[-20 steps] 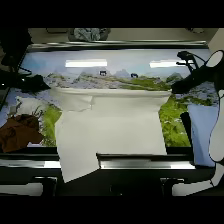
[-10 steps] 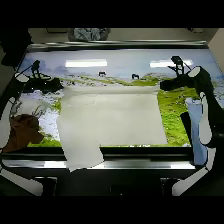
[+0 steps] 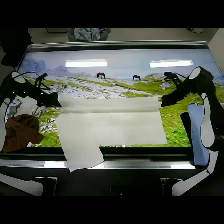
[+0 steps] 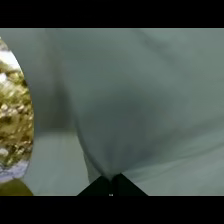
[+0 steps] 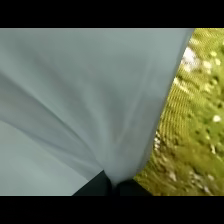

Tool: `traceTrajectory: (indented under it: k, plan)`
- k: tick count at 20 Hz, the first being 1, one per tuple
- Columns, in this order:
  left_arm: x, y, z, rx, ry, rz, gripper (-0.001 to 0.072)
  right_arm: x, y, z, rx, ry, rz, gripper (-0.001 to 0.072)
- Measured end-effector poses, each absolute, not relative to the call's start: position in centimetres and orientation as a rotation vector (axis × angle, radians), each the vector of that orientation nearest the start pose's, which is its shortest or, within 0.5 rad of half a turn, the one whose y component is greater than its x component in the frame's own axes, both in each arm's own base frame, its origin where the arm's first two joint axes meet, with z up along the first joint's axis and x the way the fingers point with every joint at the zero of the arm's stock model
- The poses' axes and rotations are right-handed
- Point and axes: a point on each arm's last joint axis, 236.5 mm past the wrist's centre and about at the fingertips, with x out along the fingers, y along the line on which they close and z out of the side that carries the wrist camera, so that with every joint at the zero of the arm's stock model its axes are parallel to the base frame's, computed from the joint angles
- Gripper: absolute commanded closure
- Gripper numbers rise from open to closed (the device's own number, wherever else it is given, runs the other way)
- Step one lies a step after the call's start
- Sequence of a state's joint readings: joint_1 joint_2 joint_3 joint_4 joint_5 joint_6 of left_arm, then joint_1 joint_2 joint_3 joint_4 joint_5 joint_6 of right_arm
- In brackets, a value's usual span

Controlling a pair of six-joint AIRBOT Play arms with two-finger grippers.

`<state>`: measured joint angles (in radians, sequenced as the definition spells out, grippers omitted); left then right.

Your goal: Fold the shirts.

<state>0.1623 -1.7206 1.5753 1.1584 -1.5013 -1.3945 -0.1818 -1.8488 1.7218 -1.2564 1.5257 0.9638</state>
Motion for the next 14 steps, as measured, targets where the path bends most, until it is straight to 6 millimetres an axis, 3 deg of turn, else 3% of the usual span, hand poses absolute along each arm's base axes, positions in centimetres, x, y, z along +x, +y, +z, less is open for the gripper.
traceTrajectory:
  k: [5, 6, 8, 9, 11, 12, 14]
  plan:
    - [37.2, -3.2, -4.9, -0.385, 1.747, -0.268, 0.0662, 40.8, -0.6, -6.6, -0.032, 1.617, 0.591, 0.0658]
    - [36.7, -3.4, -5.2, -0.388, 1.770, -0.268, 0.0621, 40.6, -0.6, -6.8, -0.028, 1.625, 0.592, 0.0640]
    - [36.0, -3.7, -5.6, -0.390, 1.799, -0.263, 0.0277, 40.4, -0.5, -7.0, -0.012, 1.631, 0.584, 0.0345]
    - [35.8, -3.6, -5.6, -0.396, 1.806, -0.255, 0.0243, 40.5, -0.3, -7.0, -0.002, 1.628, 0.583, 0.0304]
    - [35.8, -3.2, -5.1, -0.402, 1.803, -0.250, 0.0243, 40.4, -0.1, -6.4, -0.001, 1.619, 0.591, 0.0304]
    - [35.7, -2.8, -4.6, -0.408, 1.795, -0.244, 0.0243, 40.1, -0.3, -5.8, -0.021, 1.618, 0.601, 0.0267]
    - [35.7, -1.6, -3.0, -0.423, 1.761, -0.225, 0.0243, 39.3, -1.6, -4.4, -0.074, 1.625, 0.582, 0.0207]
